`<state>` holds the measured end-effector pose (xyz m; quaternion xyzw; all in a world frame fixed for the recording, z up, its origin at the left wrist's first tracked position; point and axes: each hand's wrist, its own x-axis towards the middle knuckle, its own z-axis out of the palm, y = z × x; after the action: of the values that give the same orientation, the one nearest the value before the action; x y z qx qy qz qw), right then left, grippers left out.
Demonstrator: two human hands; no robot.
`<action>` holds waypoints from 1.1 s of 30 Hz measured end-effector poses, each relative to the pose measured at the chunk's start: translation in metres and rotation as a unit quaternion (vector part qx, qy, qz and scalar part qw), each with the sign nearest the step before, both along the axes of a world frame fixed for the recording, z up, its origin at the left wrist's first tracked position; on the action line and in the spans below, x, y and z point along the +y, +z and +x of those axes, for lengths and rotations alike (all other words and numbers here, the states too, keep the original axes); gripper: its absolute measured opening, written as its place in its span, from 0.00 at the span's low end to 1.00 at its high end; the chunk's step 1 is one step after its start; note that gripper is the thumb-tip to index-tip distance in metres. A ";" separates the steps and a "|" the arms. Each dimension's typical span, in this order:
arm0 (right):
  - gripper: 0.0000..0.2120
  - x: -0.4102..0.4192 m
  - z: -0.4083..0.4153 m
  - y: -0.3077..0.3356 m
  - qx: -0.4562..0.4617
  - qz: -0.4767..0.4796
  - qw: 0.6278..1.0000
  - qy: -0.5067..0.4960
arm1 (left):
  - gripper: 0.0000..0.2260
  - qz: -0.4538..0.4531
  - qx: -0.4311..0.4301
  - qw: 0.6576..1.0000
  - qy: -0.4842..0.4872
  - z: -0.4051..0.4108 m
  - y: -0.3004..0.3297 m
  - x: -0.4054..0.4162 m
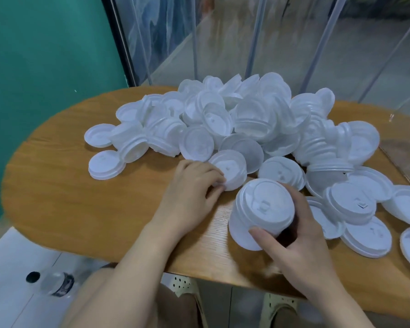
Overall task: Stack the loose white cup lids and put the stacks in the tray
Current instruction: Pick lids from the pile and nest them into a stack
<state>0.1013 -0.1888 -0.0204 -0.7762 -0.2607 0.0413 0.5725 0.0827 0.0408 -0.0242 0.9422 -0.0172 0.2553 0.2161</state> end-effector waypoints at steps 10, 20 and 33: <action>0.32 0.001 -0.002 0.002 -0.005 -0.004 1.000 0.008 | 0.13 -0.151 0.065 0.985 0.043 -0.009 0.018 0.003; 0.32 0.006 -0.002 0.004 -0.047 -0.010 0.999 0.008 | 0.13 -0.435 -0.080 0.896 0.020 -0.043 0.054 -0.009; 0.31 0.004 0.002 -0.001 -0.044 -0.006 0.999 0.021 | 0.06 -0.521 0.096 0.847 -0.038 -0.025 0.048 -0.043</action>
<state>0.1030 -0.1849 -0.0210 -0.7753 -0.3012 0.0209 0.5548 0.0577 -0.0019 0.0234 0.7094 0.1039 0.1263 0.6856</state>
